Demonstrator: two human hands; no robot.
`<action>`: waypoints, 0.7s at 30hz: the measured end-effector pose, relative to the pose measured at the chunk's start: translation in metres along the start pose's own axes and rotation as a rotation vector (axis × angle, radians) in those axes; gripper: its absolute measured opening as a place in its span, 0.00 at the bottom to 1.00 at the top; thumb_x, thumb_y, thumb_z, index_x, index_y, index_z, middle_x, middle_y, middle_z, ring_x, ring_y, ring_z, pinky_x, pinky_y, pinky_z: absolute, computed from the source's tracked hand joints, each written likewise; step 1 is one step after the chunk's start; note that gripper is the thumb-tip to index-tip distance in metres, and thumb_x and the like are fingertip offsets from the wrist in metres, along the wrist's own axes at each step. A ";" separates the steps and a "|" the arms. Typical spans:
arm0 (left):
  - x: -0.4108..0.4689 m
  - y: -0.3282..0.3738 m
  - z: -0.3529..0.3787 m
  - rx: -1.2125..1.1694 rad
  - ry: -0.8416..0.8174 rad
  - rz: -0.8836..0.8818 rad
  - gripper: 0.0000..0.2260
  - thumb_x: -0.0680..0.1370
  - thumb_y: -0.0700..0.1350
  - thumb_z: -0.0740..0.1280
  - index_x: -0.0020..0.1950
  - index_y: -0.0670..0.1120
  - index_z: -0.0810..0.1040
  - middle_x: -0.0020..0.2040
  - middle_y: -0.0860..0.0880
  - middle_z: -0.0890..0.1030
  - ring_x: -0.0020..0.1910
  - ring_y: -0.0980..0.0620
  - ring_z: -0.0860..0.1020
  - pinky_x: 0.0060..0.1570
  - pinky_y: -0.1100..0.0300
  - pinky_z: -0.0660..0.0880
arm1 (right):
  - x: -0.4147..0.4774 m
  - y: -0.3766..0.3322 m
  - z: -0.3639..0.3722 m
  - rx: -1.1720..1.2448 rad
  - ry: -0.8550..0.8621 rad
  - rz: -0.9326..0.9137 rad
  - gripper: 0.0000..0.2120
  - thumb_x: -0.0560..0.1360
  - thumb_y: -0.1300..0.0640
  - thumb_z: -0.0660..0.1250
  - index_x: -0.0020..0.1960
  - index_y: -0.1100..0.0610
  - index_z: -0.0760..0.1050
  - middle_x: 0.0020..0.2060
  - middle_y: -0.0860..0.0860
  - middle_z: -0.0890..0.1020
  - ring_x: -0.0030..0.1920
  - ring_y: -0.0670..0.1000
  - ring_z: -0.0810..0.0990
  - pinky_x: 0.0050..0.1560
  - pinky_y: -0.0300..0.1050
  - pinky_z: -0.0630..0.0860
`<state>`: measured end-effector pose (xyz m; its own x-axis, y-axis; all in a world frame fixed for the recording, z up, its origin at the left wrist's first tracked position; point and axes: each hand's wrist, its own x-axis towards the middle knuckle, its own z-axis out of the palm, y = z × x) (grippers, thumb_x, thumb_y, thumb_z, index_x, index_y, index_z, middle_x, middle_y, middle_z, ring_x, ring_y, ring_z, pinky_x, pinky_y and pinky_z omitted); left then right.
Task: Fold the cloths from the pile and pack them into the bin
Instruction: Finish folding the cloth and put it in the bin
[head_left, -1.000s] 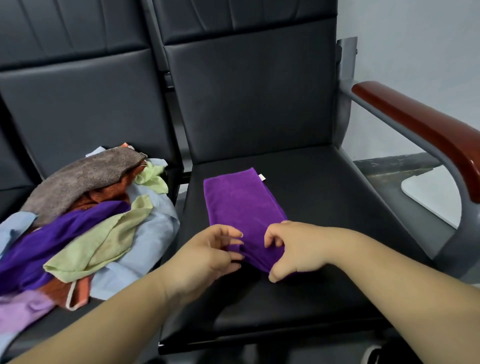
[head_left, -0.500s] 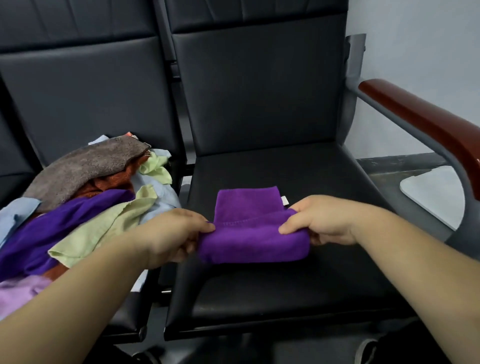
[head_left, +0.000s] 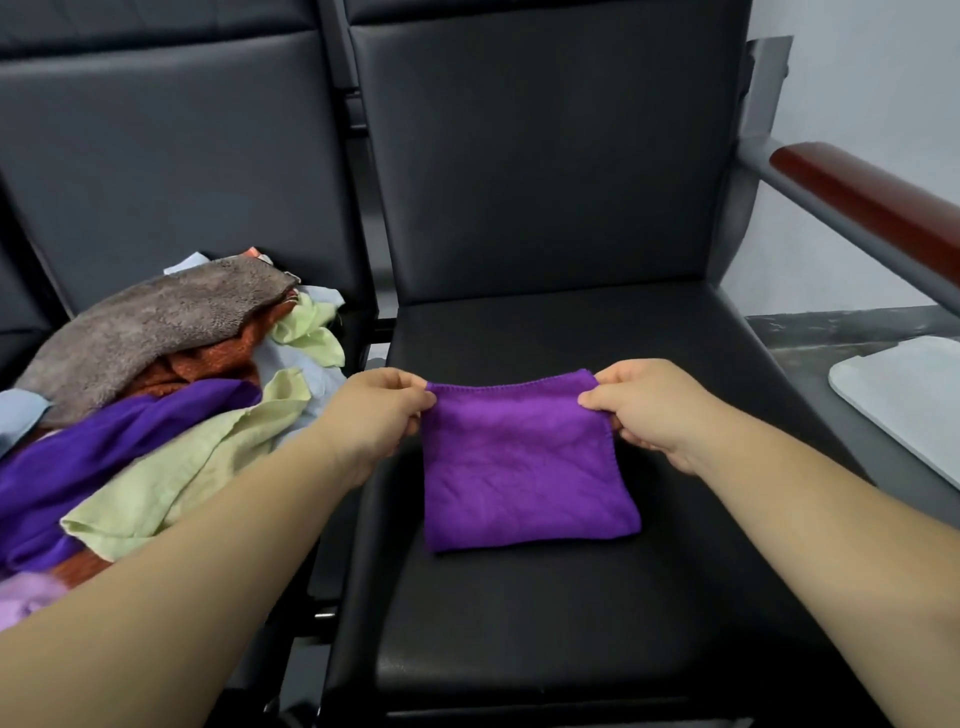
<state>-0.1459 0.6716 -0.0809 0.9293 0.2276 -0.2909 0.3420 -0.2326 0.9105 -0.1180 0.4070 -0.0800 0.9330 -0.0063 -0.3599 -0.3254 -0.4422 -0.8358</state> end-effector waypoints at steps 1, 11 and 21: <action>0.008 -0.003 0.003 0.007 0.026 0.020 0.07 0.79 0.37 0.68 0.42 0.46 0.77 0.33 0.50 0.77 0.24 0.58 0.71 0.23 0.65 0.66 | 0.007 0.003 0.002 -0.025 0.020 -0.010 0.02 0.77 0.58 0.74 0.49 0.54 0.84 0.37 0.50 0.84 0.34 0.48 0.79 0.36 0.44 0.76; 0.017 -0.012 0.009 0.688 0.039 -0.005 0.21 0.76 0.55 0.71 0.41 0.35 0.80 0.34 0.45 0.79 0.37 0.44 0.79 0.39 0.54 0.74 | 0.021 0.002 0.011 -0.635 -0.017 0.044 0.25 0.74 0.33 0.70 0.43 0.57 0.79 0.42 0.52 0.82 0.42 0.53 0.80 0.36 0.46 0.70; -0.009 -0.005 0.025 0.147 0.060 -0.010 0.05 0.78 0.45 0.65 0.51 0.46 0.75 0.43 0.41 0.81 0.39 0.46 0.77 0.39 0.52 0.73 | -0.005 -0.006 0.025 -0.280 0.052 -0.127 0.11 0.83 0.48 0.62 0.60 0.54 0.73 0.50 0.50 0.79 0.45 0.49 0.78 0.42 0.47 0.73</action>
<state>-0.1520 0.6470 -0.0904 0.9173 0.2853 -0.2776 0.3719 -0.3655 0.8533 -0.1242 0.4320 -0.0834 0.9724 0.0226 -0.2321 -0.1571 -0.6721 -0.7236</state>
